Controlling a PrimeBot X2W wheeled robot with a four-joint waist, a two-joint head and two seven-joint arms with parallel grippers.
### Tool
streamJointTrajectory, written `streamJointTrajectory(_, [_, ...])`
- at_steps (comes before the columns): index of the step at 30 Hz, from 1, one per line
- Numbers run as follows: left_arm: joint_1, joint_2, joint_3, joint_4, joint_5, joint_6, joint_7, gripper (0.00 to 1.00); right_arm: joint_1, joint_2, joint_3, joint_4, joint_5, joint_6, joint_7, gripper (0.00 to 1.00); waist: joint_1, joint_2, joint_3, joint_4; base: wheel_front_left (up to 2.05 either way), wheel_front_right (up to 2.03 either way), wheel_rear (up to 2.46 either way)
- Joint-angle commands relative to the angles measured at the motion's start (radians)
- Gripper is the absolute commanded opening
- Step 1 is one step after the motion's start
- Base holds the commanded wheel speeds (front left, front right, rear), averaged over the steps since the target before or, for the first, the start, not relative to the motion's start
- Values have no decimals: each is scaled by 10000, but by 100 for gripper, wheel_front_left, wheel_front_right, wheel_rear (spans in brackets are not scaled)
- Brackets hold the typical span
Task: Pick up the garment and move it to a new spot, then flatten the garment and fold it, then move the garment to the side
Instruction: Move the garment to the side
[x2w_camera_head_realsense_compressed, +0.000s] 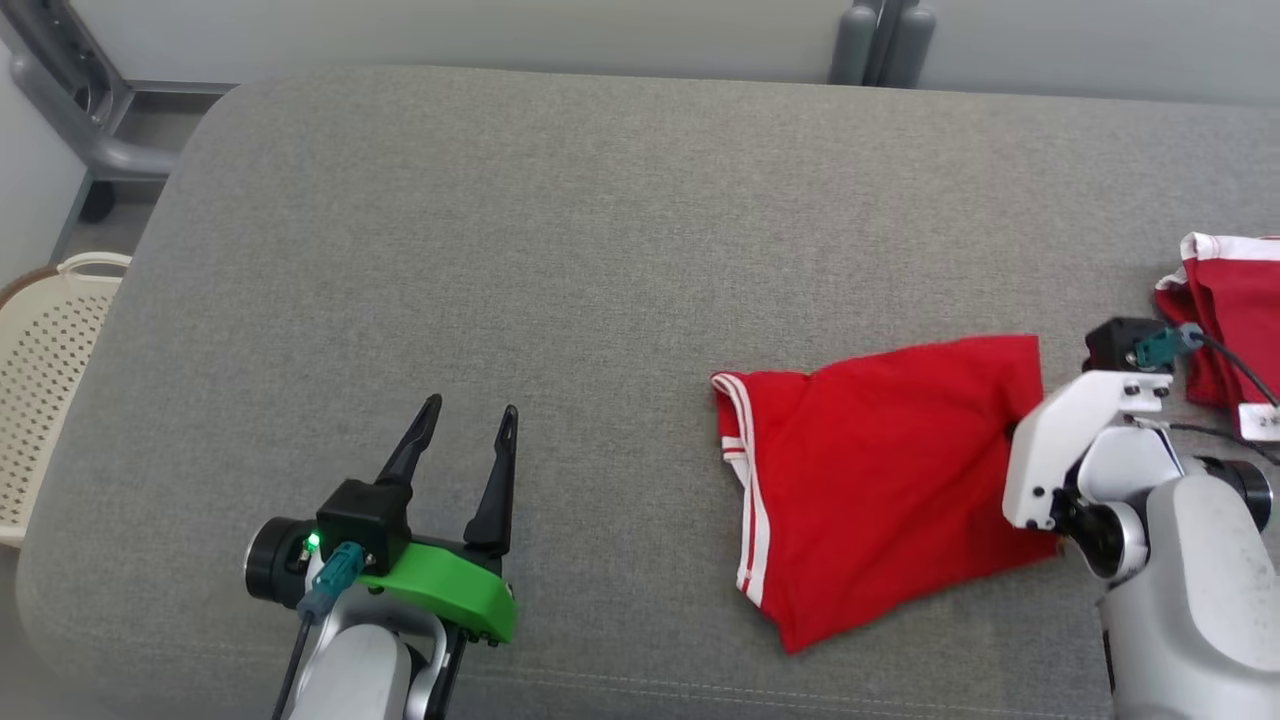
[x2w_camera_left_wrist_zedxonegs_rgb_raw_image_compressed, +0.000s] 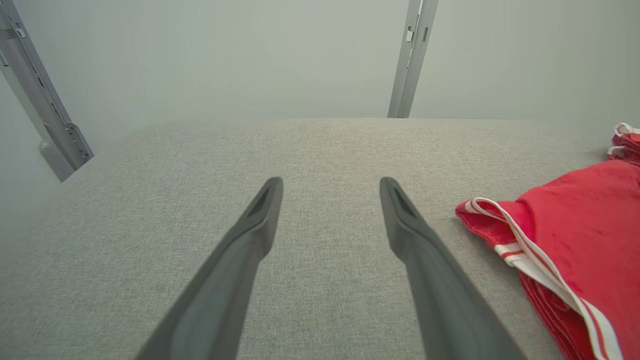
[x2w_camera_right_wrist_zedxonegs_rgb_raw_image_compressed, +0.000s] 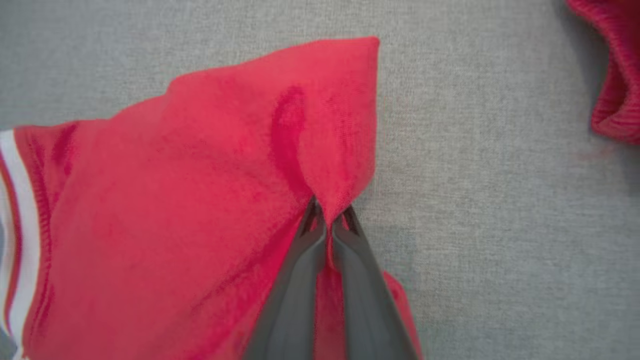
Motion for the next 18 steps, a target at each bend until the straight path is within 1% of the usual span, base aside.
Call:
streamJointTrajectory(1, [-76, 11, 46, -18, 78, 37, -25, 100, -456, -54, 135, 142, -116, -1, -143, 0, -1, 0, -56, -314, 0, 0, 0])
streamJointTrajectory(10, [-202, 20, 39, -188, 182, 62, -25, 100, -2359, -54, 740, 1402, -87, -1, -634, 0, -1, 0, 3, -1299, 0, 0, 0])
streamJointTrajectory(18, [-324, 40, 43, -275, 290, 62, -25, 100, -4050, -49, 857, 2668, -874, -3, -1249, 0, -1, 0, 160, -2231, 0, 0, 0])
